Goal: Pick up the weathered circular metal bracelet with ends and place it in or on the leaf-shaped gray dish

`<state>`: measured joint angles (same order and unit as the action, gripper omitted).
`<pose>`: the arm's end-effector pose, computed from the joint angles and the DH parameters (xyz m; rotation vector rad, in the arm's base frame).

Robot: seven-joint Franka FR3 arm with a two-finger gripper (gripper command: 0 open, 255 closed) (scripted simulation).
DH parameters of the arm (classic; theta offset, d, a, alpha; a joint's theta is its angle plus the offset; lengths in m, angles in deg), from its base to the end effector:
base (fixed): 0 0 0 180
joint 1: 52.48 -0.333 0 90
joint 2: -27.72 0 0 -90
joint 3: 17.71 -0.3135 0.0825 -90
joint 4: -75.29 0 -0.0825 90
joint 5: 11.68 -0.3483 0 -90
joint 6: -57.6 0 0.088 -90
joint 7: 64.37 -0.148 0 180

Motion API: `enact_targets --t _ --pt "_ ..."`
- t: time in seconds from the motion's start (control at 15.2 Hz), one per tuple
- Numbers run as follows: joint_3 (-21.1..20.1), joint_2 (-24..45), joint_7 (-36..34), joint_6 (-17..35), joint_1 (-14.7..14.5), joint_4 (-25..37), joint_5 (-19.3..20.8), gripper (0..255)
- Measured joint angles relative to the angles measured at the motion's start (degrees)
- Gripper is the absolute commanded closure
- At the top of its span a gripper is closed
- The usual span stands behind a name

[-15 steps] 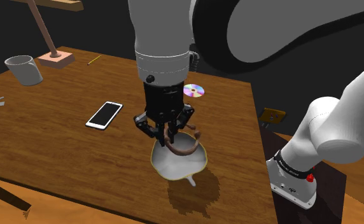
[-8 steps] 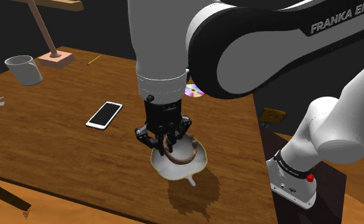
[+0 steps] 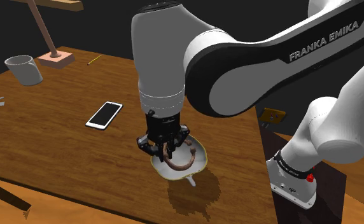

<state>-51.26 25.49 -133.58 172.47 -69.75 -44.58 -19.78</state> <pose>0.3034 0.3962 0.4062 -3.0726 0.5988 0.1849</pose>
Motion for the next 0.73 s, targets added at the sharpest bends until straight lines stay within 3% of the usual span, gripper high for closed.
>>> enact_targets --t 0.26,0.33,0.73 --pt "-0.01 0.03 -0.01 0.14 -0.01 -0.09 0.01 255" --pt "-0.01 0.03 -0.01 0.14 -0.01 -0.1 0.01 0" --pt "-0.01 0.03 -0.01 0.15 -0.01 -0.1 0.01 0"
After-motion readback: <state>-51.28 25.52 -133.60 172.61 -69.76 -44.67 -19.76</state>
